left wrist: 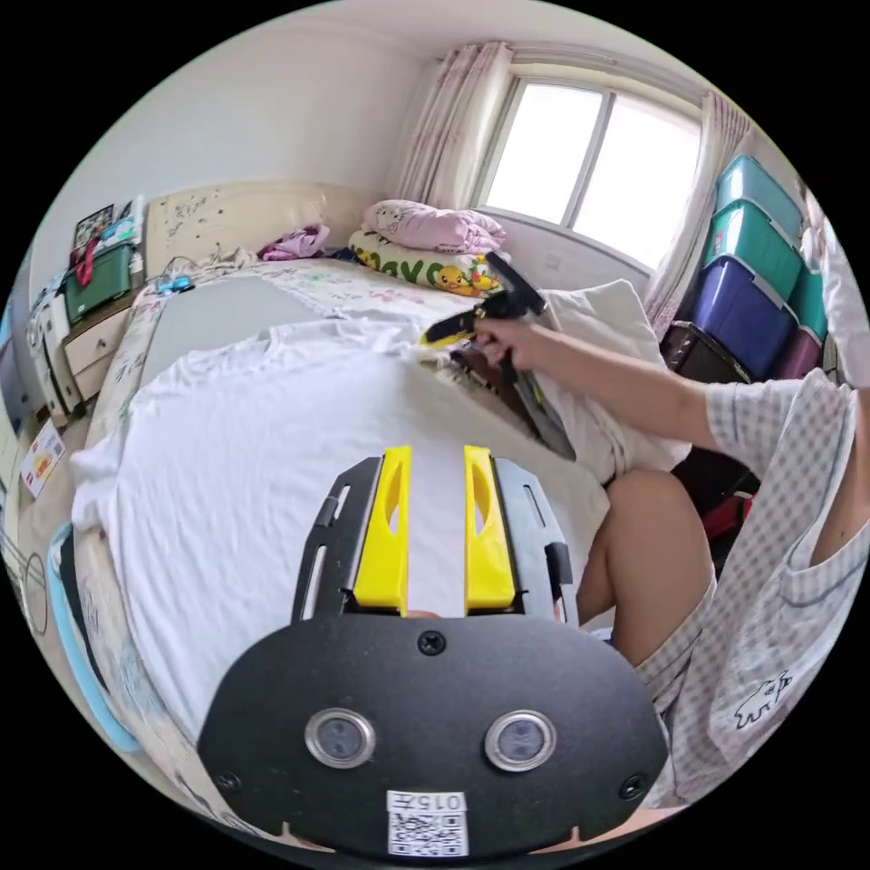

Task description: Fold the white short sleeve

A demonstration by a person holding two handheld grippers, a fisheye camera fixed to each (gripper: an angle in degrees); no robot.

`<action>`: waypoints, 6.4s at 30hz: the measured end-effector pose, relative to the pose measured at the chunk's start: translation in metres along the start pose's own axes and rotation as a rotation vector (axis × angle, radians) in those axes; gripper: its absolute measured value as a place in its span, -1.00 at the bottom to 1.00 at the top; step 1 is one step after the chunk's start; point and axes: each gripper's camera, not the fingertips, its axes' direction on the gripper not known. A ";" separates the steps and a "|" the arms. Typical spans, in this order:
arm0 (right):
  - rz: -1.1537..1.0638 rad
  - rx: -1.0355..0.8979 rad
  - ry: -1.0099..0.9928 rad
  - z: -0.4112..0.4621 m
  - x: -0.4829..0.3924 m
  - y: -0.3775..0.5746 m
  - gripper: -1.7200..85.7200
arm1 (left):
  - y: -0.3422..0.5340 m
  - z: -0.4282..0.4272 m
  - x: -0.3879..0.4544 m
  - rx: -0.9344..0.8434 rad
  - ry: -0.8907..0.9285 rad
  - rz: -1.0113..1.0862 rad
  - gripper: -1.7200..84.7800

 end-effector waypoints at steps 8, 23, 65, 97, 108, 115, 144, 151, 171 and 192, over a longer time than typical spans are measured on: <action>0.088 0.138 0.012 0.024 0.026 -0.017 -0.81 | -0.207 0.177 -0.027 -0.081 -0.024 0.120 -0.75; 0.177 0.171 -0.045 0.002 0.059 -0.043 -0.88 | -0.339 0.478 -0.057 -0.495 -0.153 0.005 -0.82; -0.507 -0.081 0.171 -0.042 -0.062 -0.060 -0.79 | -0.252 0.322 -0.280 -0.181 -0.140 -0.257 -0.73; -0.388 0.054 0.059 -0.085 -0.067 -0.057 -0.78 | -0.184 0.252 -0.277 -0.054 -0.103 -0.282 -0.77; -0.627 -0.113 0.165 -0.062 -0.109 -0.040 -0.79 | -0.140 0.262 -0.256 -0.218 -0.105 -0.271 -0.75; -0.619 -0.053 0.181 -0.067 -0.108 -0.042 -0.95 | -0.140 0.271 -0.224 -0.266 -0.226 -0.161 -0.95; -0.425 -0.071 0.119 -0.055 -0.055 -0.066 -0.86 | -0.291 0.339 -0.288 -0.200 -0.176 -0.235 -0.78; -0.378 -0.072 0.047 -0.055 -0.039 -0.072 -0.87 | -0.320 0.393 -0.320 -0.350 -0.125 -0.330 -0.81; -0.415 -0.078 0.098 -0.054 -0.039 -0.067 -0.94 | -0.319 0.352 -0.359 -0.100 -0.105 -0.584 -0.97; -0.659 -0.110 0.018 -0.071 -0.089 -0.043 -0.82 | -0.204 0.236 -0.232 -0.325 -0.062 -0.247 -0.81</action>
